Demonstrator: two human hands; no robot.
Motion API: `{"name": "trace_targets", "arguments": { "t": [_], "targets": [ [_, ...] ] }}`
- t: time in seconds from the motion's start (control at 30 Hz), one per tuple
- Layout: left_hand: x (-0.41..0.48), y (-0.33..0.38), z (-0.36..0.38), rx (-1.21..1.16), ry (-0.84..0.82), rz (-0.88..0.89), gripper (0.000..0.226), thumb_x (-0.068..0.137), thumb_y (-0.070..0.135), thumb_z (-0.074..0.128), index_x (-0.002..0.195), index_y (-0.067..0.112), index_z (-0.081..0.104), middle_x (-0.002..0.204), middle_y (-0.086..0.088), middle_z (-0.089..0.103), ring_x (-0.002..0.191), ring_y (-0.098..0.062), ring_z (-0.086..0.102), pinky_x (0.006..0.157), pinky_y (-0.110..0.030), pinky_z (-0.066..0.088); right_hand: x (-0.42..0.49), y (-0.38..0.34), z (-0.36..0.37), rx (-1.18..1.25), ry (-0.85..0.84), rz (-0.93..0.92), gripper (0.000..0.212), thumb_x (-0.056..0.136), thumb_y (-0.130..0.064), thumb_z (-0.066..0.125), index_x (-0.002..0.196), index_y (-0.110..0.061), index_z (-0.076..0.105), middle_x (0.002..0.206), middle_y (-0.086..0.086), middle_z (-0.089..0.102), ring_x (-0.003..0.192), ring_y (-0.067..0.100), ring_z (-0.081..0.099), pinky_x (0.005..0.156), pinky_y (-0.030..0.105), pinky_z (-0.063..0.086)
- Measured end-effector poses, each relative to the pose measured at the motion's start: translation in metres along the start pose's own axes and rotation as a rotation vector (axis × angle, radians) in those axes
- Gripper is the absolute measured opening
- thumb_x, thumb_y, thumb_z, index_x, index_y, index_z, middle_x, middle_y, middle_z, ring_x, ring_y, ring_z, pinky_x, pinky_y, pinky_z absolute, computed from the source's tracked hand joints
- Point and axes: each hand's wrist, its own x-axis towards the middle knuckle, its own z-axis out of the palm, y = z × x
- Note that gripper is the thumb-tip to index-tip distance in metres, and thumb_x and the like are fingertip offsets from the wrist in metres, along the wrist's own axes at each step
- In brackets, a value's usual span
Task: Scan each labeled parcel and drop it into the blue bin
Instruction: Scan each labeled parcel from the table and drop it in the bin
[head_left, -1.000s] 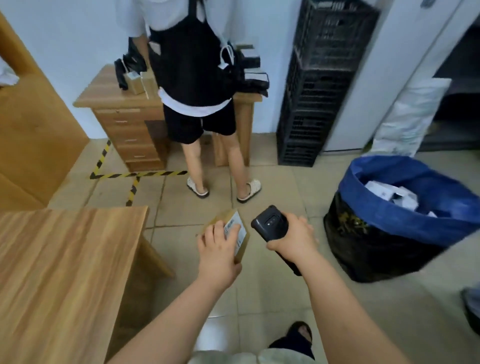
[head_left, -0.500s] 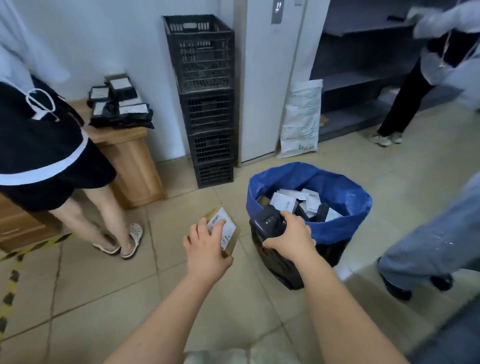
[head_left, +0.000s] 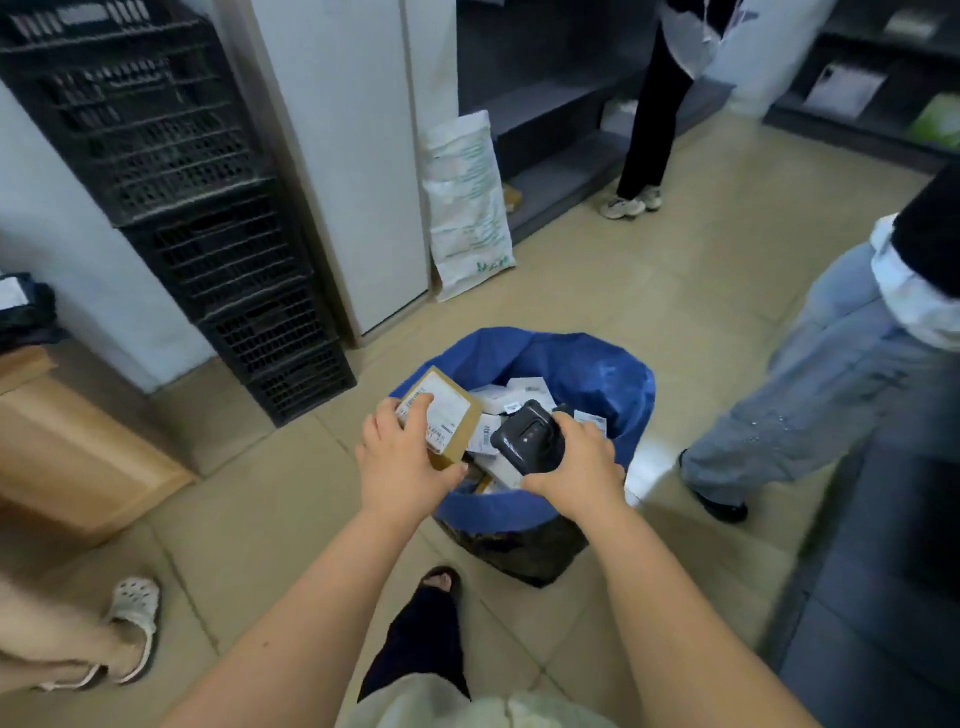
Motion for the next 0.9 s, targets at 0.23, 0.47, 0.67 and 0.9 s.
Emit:
{"name": "trace_targets", "arguments": {
  "t": [0.23,0.47,0.67,0.9],
  "targets": [
    [0.146,0.0,0.032,-0.008,-0.186,0.128,0.1,0.07,0.061,0.077,0.149,0.033,0.024,0.152,-0.011,0.022,0.138,-0.032,0.021,0.114,-0.045,0.027,0.113,-0.034,-0.003,0.084,0.022,0.142,0.079,0.072,-0.036,0.078,0.141,-0.034,0.037,0.131,0.0,0.042,0.125,0.028,0.039,0.1,0.048,0.04],
    [0.248,0.012,0.081,0.03,-0.385,0.287,0.098,0.068,0.056,0.079,0.148,0.029,0.029,0.143,-0.01,0.032,0.128,-0.031,0.033,0.102,-0.04,0.039,0.179,-0.021,0.005,0.164,0.103,0.44,0.091,0.069,-0.04,0.08,0.148,-0.034,0.033,0.139,0.0,0.043,0.129,0.029,0.039,0.104,0.05,0.041],
    [0.274,0.031,0.143,0.045,-0.567,0.361,0.098,0.066,0.056,0.078,0.147,0.031,0.028,0.142,-0.007,0.03,0.13,-0.032,0.031,0.098,-0.042,0.043,0.201,0.021,0.022,0.288,0.173,0.646,0.092,0.065,-0.033,0.084,0.146,-0.028,0.04,0.134,0.005,0.047,0.126,0.029,0.046,0.103,0.049,0.044],
    [0.268,0.048,0.206,0.182,-0.713,0.543,0.098,0.069,0.067,0.071,0.149,0.034,0.026,0.157,-0.009,0.019,0.143,-0.034,0.019,0.114,-0.053,0.027,0.227,0.048,0.04,0.251,0.125,0.665,0.089,0.067,-0.034,0.083,0.144,-0.03,0.039,0.133,0.003,0.047,0.123,0.028,0.047,0.101,0.048,0.044]
  ]
}}
